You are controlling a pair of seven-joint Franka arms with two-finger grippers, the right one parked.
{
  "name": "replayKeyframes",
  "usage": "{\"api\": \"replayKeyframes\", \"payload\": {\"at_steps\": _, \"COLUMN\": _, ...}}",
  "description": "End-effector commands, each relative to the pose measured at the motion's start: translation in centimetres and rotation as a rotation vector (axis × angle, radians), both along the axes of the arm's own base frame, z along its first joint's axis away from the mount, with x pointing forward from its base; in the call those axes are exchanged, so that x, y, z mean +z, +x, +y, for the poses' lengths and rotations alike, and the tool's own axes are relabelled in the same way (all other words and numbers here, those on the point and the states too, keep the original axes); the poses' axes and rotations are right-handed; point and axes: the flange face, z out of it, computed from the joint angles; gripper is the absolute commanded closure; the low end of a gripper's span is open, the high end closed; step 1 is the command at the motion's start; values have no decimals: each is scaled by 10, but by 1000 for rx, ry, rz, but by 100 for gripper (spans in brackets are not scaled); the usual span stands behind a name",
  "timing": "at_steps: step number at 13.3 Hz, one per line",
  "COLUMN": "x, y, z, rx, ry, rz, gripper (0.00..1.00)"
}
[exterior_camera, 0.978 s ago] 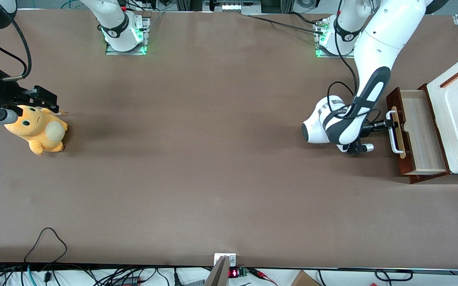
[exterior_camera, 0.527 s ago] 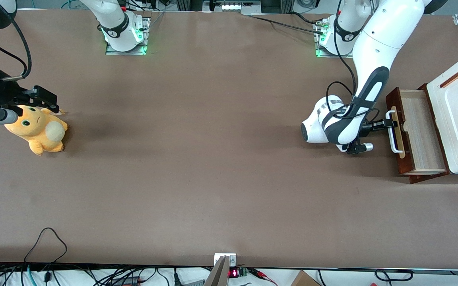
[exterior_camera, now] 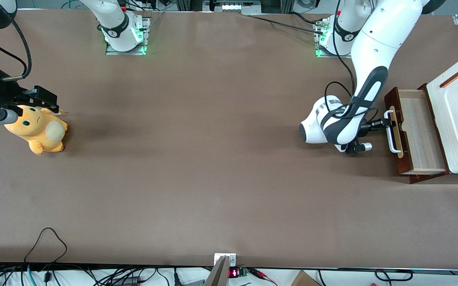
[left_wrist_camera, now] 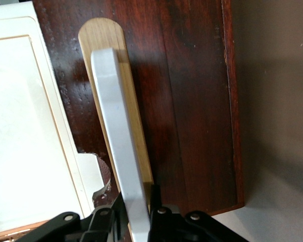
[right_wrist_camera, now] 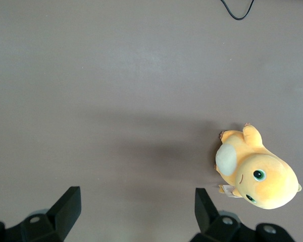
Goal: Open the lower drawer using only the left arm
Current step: 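Pull the handle with the left gripper, sliding the drawer out, then open the left gripper and release the handle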
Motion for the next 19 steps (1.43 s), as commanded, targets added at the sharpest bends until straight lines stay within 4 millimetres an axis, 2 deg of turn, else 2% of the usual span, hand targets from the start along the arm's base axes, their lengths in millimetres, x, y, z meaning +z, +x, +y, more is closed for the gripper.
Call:
{"api": "replayKeyframes", "payload": {"at_steps": 1, "x": 8, "y": -18, "z": -44, "rx": 37, "ry": 0, "rz": 16, "gripper": 86}}
{"api": "replayKeyframes", "payload": {"at_steps": 10, "x": 8, "y": -20, "z": -48, "rx": 41, "ry": 8, "rz": 13, "gripper": 85}}
{"api": "replayKeyframes", "payload": {"at_steps": 11, "x": 8, "y": -20, "z": -48, "rx": 43, "ry": 8, "rz": 14, "gripper": 77}}
{"api": "replayKeyframes", "payload": {"at_steps": 13, "x": 4, "y": -21, "z": -47, "rx": 42, "ry": 7, "rz": 31, "gripper": 0}}
{"api": "replayKeyframes", "payload": {"at_steps": 19, "x": 3, "y": -22, "z": -47, "rx": 42, "ry": 7, "rz": 37, "gripper": 0}}
